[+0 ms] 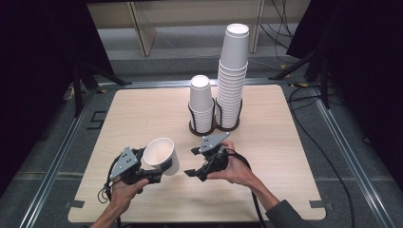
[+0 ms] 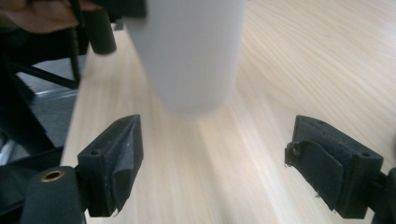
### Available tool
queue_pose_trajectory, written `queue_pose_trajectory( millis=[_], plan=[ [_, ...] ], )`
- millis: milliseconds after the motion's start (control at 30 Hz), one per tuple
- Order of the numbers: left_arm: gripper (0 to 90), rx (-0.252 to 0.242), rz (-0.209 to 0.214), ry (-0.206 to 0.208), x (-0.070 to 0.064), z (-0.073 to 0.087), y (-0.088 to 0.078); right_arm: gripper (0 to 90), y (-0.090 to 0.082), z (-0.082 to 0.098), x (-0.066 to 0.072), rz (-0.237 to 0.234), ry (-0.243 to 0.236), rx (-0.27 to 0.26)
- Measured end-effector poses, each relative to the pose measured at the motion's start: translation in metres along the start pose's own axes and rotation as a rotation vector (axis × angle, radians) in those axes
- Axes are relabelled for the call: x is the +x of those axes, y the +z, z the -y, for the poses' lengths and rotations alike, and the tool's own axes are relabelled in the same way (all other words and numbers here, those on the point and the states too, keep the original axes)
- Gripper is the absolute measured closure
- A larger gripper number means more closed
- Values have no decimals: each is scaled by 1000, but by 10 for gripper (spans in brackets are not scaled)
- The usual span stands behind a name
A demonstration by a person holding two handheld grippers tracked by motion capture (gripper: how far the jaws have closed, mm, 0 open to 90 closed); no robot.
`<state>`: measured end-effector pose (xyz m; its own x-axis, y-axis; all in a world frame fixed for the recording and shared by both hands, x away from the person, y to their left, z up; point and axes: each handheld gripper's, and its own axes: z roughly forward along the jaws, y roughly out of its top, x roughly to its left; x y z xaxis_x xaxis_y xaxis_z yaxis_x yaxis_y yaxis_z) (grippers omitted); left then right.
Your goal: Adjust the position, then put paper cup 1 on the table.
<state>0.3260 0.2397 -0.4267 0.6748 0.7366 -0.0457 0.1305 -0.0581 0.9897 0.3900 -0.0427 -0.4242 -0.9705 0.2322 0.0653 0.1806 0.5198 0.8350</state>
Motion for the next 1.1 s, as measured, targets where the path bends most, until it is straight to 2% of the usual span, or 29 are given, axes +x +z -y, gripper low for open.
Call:
queue_pose_trajectory(
  millis=[167,267,433,467,533,700,733,800,833,933,1100],
  plan=[
    [163,10,-90,16,15,-1,5,193,-16,12,-5,106,38,14],
    [163,12,-129,20,25,-1,9,192,-24,19,-6,146,58,27],
    [163,15,-189,16,42,-1,15,192,-34,31,-7,185,98,40],
    [163,30,-199,13,45,-1,16,194,-36,32,-7,202,85,30],
    [163,35,-221,7,53,0,18,195,-41,35,-7,228,106,23],
    [162,46,-252,-13,70,0,23,192,-50,42,-6,259,114,33],
    [161,34,-261,-17,74,0,24,193,-51,44,-5,264,125,38],
    [161,49,-271,-31,80,2,26,191,-51,47,-5,276,129,50],
    [161,56,-285,-22,83,3,27,191,-52,48,-6,283,125,52],
    [160,70,-300,-39,92,5,31,192,-51,51,-6,287,140,68],
    [158,86,-316,-42,104,7,38,189,-50,55,-7,297,152,83]
  ],
)
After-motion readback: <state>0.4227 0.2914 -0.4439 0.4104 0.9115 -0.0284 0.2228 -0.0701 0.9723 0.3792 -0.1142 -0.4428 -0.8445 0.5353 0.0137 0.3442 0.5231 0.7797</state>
